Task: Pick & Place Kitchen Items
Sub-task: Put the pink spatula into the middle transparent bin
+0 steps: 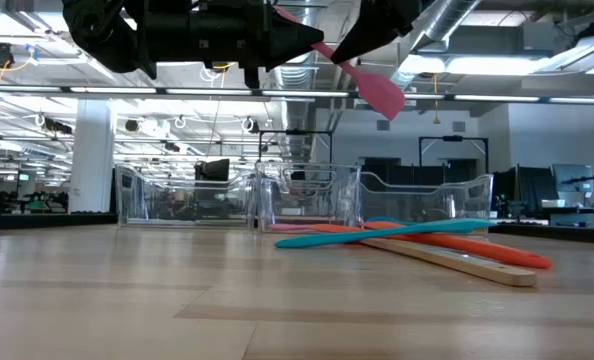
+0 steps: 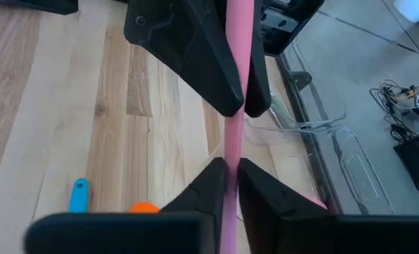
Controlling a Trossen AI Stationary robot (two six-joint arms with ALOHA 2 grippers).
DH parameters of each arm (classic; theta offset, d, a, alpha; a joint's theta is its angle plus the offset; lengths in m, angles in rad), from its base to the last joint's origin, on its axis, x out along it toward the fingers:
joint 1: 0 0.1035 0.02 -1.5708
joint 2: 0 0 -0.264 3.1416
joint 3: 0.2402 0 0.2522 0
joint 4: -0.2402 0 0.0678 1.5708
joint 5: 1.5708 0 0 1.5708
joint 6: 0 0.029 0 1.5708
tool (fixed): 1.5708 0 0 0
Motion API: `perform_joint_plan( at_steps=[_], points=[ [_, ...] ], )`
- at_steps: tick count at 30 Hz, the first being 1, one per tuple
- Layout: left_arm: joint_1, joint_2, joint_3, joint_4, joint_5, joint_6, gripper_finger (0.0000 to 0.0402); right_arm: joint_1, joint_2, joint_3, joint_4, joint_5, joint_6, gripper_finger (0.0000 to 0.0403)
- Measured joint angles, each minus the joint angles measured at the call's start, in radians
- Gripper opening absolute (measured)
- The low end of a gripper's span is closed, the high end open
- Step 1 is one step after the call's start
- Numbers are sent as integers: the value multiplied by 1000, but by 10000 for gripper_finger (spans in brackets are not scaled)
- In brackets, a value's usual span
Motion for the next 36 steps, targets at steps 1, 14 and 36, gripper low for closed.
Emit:
perform_joint_plan(
  at_steps=[1, 14, 36],
  points=[
    [1, 0, 0, -1, 0, 0, 6, 0, 0, 0, 3, 0, 0, 44],
    [78, 0, 0, -3, -2, 3, 6, 31, -113, 0, -155, 2, 8, 161],
    [282, -210, 175, -638, 93, -15, 6, 165, -237, -18, -491, 29, 310, 9]
  ],
)
